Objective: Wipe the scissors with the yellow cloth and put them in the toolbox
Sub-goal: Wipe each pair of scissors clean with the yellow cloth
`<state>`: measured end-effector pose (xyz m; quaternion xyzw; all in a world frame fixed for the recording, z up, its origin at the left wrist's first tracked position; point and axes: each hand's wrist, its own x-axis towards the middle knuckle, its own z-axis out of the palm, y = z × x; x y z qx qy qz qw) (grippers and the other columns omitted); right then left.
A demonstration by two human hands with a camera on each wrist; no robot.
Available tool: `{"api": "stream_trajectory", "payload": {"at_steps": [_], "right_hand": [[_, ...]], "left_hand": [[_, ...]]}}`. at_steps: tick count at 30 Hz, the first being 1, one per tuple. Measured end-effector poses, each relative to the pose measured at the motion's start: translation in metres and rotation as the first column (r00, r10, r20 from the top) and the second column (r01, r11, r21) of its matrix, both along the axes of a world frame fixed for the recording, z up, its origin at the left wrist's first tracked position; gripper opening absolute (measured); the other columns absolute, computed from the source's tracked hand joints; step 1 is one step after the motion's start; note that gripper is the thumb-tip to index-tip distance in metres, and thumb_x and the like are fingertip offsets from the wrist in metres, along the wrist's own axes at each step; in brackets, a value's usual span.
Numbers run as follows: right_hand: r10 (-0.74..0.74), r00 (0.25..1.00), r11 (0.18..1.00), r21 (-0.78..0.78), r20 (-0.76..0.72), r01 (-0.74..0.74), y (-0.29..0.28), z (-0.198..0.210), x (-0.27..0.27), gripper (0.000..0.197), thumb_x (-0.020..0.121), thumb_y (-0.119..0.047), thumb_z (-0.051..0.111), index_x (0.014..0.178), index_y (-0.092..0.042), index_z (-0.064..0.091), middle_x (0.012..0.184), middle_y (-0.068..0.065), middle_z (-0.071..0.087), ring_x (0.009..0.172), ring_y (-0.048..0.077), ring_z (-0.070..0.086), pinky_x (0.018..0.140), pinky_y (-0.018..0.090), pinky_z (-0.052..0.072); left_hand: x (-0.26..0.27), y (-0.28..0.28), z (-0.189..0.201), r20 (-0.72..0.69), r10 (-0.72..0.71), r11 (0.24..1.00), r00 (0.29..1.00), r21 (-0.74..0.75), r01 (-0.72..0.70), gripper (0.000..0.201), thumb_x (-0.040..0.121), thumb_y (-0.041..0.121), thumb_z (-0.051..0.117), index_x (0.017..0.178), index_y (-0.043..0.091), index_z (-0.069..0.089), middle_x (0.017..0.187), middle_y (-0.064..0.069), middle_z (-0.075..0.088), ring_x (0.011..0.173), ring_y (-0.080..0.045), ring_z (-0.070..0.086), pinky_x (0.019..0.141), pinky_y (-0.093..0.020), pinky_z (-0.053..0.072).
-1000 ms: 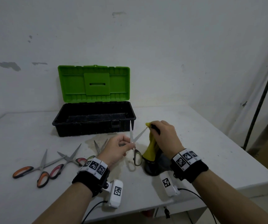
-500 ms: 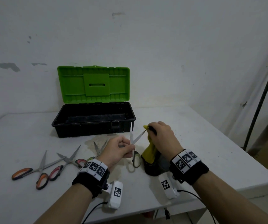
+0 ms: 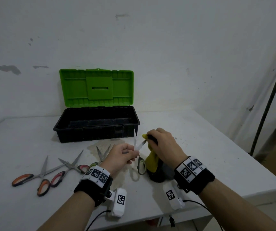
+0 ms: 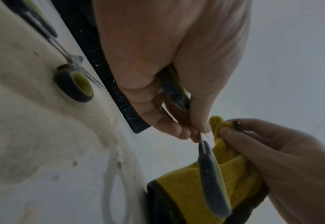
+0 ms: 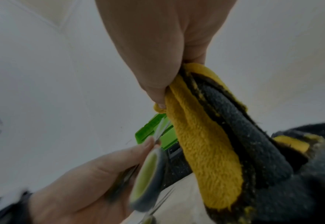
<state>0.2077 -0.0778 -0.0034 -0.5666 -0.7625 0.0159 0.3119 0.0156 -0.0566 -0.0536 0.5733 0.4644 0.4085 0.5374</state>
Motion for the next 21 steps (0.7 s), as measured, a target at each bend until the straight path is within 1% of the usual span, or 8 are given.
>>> {"api": "stream_trajectory", "payload": {"at_steps": [3,5,10,12,13,15,18,21], "right_hand": [[0.087,0.994,0.995,-0.043,0.059,-0.085,-0.010,-0.008,-0.011,0.016,0.096,-0.026,0.055,0.108,-0.021,0.064,0.098,-0.002,0.056,0.084,0.018,0.057,0.073,0.034,0.051],[0.090,0.992,0.995,-0.062,0.087,-0.085,-0.010,-0.012,-0.013,0.017,0.095,-0.024,0.056,0.109,-0.021,0.065,0.097,-0.001,0.056,0.085,0.021,0.058,0.073,0.036,0.051],[-0.065,0.998,0.997,-0.045,-0.005,0.065,0.004,-0.005,0.002,0.019,0.098,-0.027,0.055,0.107,-0.016,0.068,0.094,0.002,0.057,0.082,0.023,0.059,0.075,0.039,0.053],[-0.121,0.992,0.993,-0.015,-0.037,0.120,0.005,-0.002,0.007,0.020,0.098,-0.027,0.055,0.107,-0.014,0.068,0.095,0.003,0.057,0.081,0.023,0.059,0.075,0.039,0.053],[-0.109,0.993,0.994,0.002,-0.048,0.109,0.004,-0.002,0.007,0.019,0.098,-0.026,0.055,0.107,-0.014,0.067,0.094,0.003,0.057,0.081,0.022,0.058,0.074,0.039,0.054],[-0.016,0.999,1.000,0.000,-0.038,0.016,-0.003,-0.005,0.000,0.016,0.097,-0.024,0.056,0.107,-0.017,0.066,0.095,0.001,0.057,0.081,0.020,0.058,0.073,0.039,0.053],[0.102,0.993,0.994,-0.053,0.053,-0.099,-0.013,-0.018,-0.012,0.016,0.095,-0.021,0.055,0.108,-0.020,0.065,0.097,0.000,0.056,0.083,0.021,0.058,0.073,0.040,0.052],[0.049,0.999,0.998,-0.044,-0.020,-0.050,-0.010,-0.021,-0.007,0.018,0.095,-0.021,0.057,0.109,-0.022,0.066,0.096,0.000,0.057,0.083,0.020,0.058,0.073,0.038,0.052]], "left_hand": [[0.004,-0.002,0.001,0.092,-0.035,0.999,0.995,-0.032,0.038,0.020,0.090,0.007,0.071,0.107,-0.002,0.068,0.093,-0.019,0.074,0.080,-0.019,0.073,0.072,-0.023,0.058],[0.005,-0.004,0.001,0.101,-0.059,0.997,0.993,-0.033,0.063,0.017,0.090,0.006,0.070,0.107,0.000,0.070,0.097,-0.021,0.075,0.085,-0.022,0.074,0.075,-0.028,0.060],[0.002,-0.004,0.001,0.070,-0.065,0.998,0.995,-0.004,0.066,0.012,0.089,0.004,0.071,0.101,0.001,0.070,0.093,-0.020,0.076,0.085,-0.027,0.075,0.074,-0.029,0.061],[0.001,-0.005,0.000,0.075,-0.052,0.999,0.996,-0.009,0.053,0.011,0.089,0.004,0.071,0.099,0.001,0.071,0.091,-0.019,0.076,0.084,-0.026,0.075,0.073,-0.029,0.061],[0.001,-0.004,0.000,0.082,-0.046,0.999,0.996,-0.014,0.047,0.011,0.089,0.004,0.071,0.099,0.001,0.070,0.091,-0.018,0.076,0.082,-0.024,0.075,0.073,-0.028,0.060],[0.002,-0.004,0.001,0.088,-0.043,0.999,0.995,-0.020,0.045,0.012,0.090,0.005,0.071,0.101,0.000,0.070,0.092,-0.018,0.075,0.081,-0.022,0.075,0.071,-0.027,0.060],[0.004,-0.002,0.002,0.097,-0.040,0.999,0.994,-0.027,0.043,0.015,0.091,0.007,0.071,0.104,0.000,0.070,0.091,-0.016,0.074,0.077,-0.018,0.074,0.069,-0.025,0.058],[0.003,-0.001,0.003,0.117,-0.037,0.998,0.992,-0.047,0.042,0.018,0.089,0.006,0.072,0.104,-0.002,0.068,0.089,-0.015,0.075,0.075,-0.018,0.074,0.069,-0.026,0.059]]}}
